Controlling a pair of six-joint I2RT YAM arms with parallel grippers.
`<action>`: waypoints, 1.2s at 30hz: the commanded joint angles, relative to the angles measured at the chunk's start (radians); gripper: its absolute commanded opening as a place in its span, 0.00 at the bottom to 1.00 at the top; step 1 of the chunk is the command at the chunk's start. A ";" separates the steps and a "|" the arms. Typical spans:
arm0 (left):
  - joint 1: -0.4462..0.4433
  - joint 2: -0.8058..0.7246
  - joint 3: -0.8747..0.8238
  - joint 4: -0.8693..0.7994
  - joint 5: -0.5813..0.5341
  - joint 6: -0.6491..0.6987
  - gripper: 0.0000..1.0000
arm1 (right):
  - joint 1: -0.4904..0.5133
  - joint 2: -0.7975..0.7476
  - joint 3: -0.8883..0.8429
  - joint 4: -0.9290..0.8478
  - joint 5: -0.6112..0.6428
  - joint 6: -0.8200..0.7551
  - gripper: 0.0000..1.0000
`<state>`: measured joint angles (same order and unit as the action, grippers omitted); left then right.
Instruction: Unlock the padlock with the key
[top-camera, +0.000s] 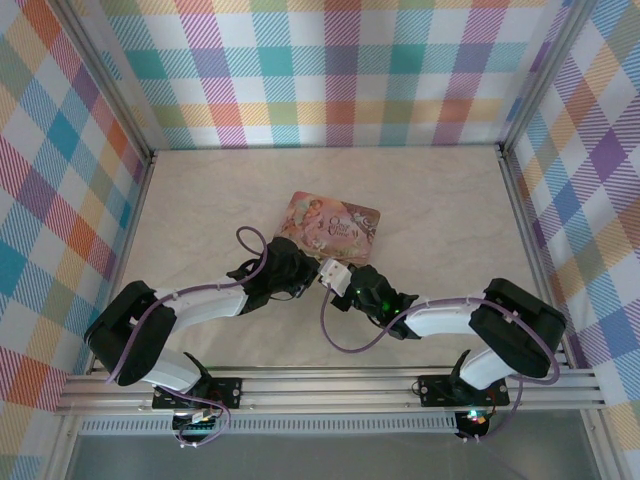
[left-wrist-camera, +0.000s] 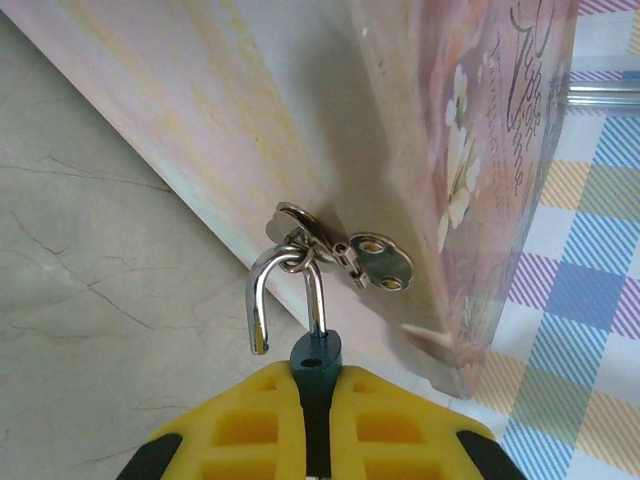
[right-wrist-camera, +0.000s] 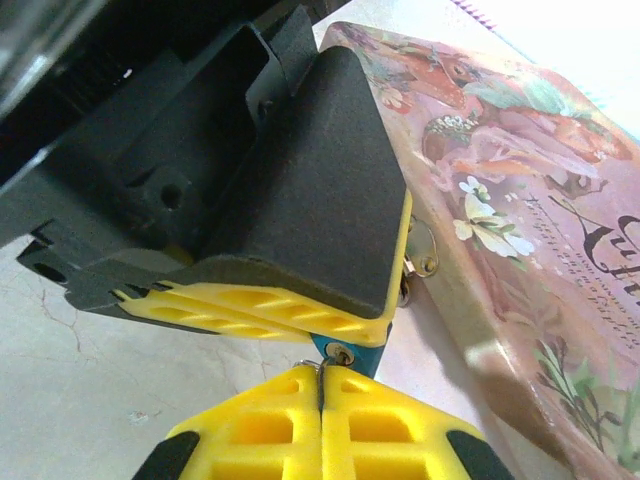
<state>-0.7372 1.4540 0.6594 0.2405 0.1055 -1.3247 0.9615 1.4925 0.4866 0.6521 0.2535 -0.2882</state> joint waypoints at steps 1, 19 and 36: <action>-0.019 -0.005 0.037 0.063 0.047 -0.008 0.00 | 0.001 0.014 0.018 0.027 0.018 0.039 0.00; -0.027 -0.003 0.039 0.063 0.043 -0.010 0.00 | -0.001 0.005 -0.026 0.106 0.014 0.131 0.00; -0.036 0.009 0.034 0.075 0.033 -0.013 0.00 | -0.066 0.041 -0.036 0.112 -0.145 0.497 0.00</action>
<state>-0.7433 1.4597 0.6598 0.2379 0.0910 -1.3392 0.9085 1.5124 0.4572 0.7319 0.1329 0.1326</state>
